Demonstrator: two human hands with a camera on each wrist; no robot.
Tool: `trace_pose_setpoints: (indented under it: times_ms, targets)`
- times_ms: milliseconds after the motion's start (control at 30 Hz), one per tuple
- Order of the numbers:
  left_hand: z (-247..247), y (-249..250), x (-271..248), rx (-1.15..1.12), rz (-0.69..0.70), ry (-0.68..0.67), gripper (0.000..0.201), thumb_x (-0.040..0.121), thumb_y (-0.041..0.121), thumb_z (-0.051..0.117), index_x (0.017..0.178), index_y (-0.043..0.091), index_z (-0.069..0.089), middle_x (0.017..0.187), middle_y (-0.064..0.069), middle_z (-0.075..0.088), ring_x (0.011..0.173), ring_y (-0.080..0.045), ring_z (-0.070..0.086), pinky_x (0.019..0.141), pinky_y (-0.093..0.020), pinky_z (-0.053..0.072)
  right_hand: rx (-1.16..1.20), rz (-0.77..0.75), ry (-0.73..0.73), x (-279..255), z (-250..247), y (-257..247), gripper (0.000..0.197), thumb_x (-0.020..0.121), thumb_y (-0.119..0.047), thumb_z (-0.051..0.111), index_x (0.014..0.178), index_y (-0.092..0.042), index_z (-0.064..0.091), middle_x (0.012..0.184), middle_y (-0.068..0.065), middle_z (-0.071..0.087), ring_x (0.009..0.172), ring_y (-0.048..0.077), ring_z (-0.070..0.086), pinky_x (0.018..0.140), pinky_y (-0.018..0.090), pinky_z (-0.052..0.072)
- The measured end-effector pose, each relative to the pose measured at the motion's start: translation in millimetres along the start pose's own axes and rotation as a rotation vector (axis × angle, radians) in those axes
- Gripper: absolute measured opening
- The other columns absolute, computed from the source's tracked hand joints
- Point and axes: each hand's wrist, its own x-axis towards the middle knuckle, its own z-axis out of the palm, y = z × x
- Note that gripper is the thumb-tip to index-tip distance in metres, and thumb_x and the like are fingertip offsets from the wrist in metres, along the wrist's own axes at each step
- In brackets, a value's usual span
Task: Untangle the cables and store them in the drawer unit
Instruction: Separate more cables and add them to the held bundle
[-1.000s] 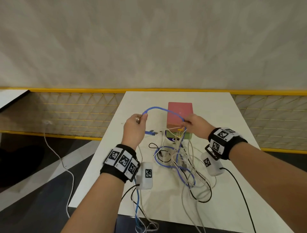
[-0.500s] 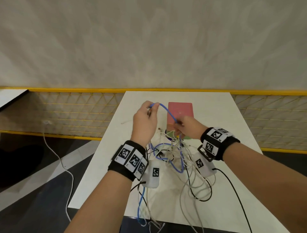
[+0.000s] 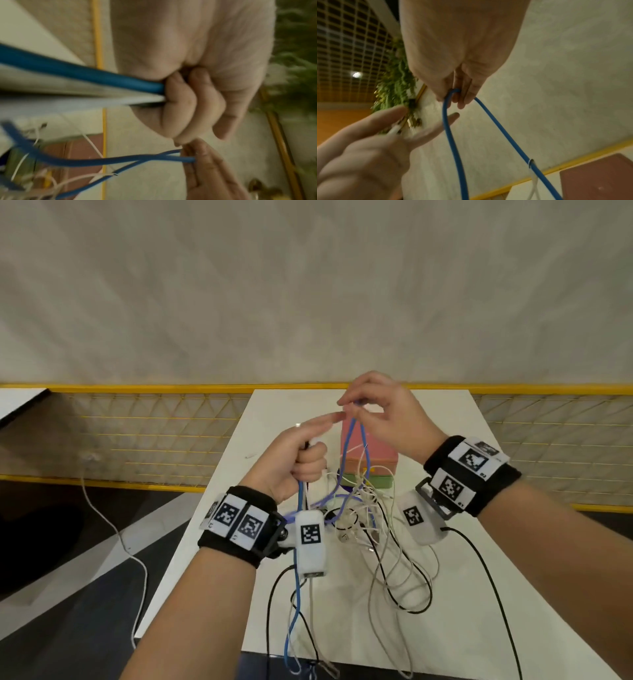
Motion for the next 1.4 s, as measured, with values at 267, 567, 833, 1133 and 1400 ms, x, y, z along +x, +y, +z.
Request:
trace_pose_setpoints:
  times_ms: [267,567,833,1133,1400]
  targets:
    - [-3,-14,19,0.098,-0.123,0.214,0.034,0.094,0.038,0.062,0.074,0.011,0.063,0.044,0.008,0.021,0.037,-0.006,0.017,0.037,-0.02,0.012,-0.167,-0.131,-0.541,-46,30,2,0.018,0.083,0.002,0.062,0.093,-0.014,0.063,0.096,-0.006,0.057,0.084,-0.001,0.053,0.077,0.026,0.047]
    - [3,-28,7,0.279,0.172,0.266,0.018,0.091,0.018,0.068,0.103,0.005,0.07,0.047,0.012,0.036,0.041,-0.007,0.024,0.041,-0.017,0.023,0.587,0.866,-0.002,-48,33,18,0.056,0.1,-0.049,0.032,0.101,-0.004,0.065,0.095,0.015,0.072,0.085,0.029,0.07,0.086,0.041,0.056]
    - [-1,-35,-14,0.615,0.081,-0.037,0.011,0.083,0.018,0.077,0.083,0.011,0.068,0.055,0.008,0.047,0.045,-0.007,0.033,0.046,-0.016,0.027,1.152,1.117,0.228,2,26,8,0.024,0.099,-0.019,0.048,0.09,0.001,0.058,0.069,0.012,0.072,0.052,0.013,0.068,0.056,0.021,0.058]
    - [-9,-15,3,0.07,0.035,0.267,0.044,0.096,0.05,0.051,0.073,0.014,0.064,0.05,0.008,0.02,0.042,-0.007,0.015,0.044,-0.023,0.01,0.443,0.474,-0.483,-28,24,-29,0.019,0.094,-0.014,0.056,0.092,0.005,0.06,0.076,0.009,0.069,0.057,0.022,0.066,0.059,0.031,0.056]
    - [8,-12,-3,0.325,0.173,0.141,0.008,0.091,0.018,0.067,0.086,0.013,0.07,0.048,0.008,0.03,0.043,-0.009,0.021,0.044,-0.02,0.019,0.769,0.844,-0.152,-45,22,7,0.066,0.096,-0.058,0.024,0.095,-0.006,0.066,0.092,0.009,0.072,0.086,0.022,0.07,0.083,0.033,0.057]
